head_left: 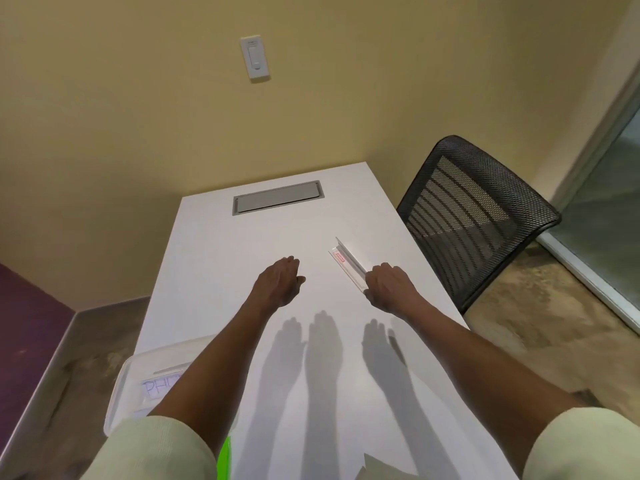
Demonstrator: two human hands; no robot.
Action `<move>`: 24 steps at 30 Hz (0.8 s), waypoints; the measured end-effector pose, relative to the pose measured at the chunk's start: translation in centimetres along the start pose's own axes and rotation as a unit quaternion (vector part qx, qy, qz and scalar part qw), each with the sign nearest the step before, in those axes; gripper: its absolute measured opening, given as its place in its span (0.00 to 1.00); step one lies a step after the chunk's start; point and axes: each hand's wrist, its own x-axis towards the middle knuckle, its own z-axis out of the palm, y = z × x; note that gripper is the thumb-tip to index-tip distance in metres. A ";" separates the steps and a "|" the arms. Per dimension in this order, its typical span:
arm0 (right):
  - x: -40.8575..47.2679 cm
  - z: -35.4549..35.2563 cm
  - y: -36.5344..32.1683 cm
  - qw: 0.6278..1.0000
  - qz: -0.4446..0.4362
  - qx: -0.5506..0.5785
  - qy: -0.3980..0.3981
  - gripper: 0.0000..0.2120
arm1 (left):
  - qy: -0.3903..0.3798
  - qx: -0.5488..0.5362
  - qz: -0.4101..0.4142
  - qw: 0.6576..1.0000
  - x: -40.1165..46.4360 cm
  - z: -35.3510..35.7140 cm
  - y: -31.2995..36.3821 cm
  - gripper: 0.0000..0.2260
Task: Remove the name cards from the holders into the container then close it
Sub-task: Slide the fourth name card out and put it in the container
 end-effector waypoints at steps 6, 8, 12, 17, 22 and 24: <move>1.0 2.9 2.2 0.998 0.035 0.036 -0.023 0.12 | -0.015 0.000 0.008 1.000 1.9 1.2 1.4 0.13; 1.4 3.7 2.7 0.995 0.062 0.073 -0.022 0.14 | -0.024 -0.005 0.008 1.000 2.5 1.6 1.6 0.15; 2.0 5.4 3.1 0.984 0.103 0.140 -0.033 0.14 | -0.035 -0.006 0.010 0.999 3.8 2.7 1.4 0.13; 3.1 7.1 3.3 0.972 0.133 0.186 -0.062 0.13 | -0.043 -0.010 0.001 0.999 5.9 3.9 1.0 0.09; 4.5 8.4 3.8 0.964 0.149 0.205 -0.082 0.09 | -0.059 -0.030 -0.003 0.998 9.3 4.8 0.9 0.10; 5.1 8.9 4.0 0.960 0.159 0.212 -0.096 0.17 | -0.069 -0.038 -0.006 0.997 10.9 5.2 0.9 0.12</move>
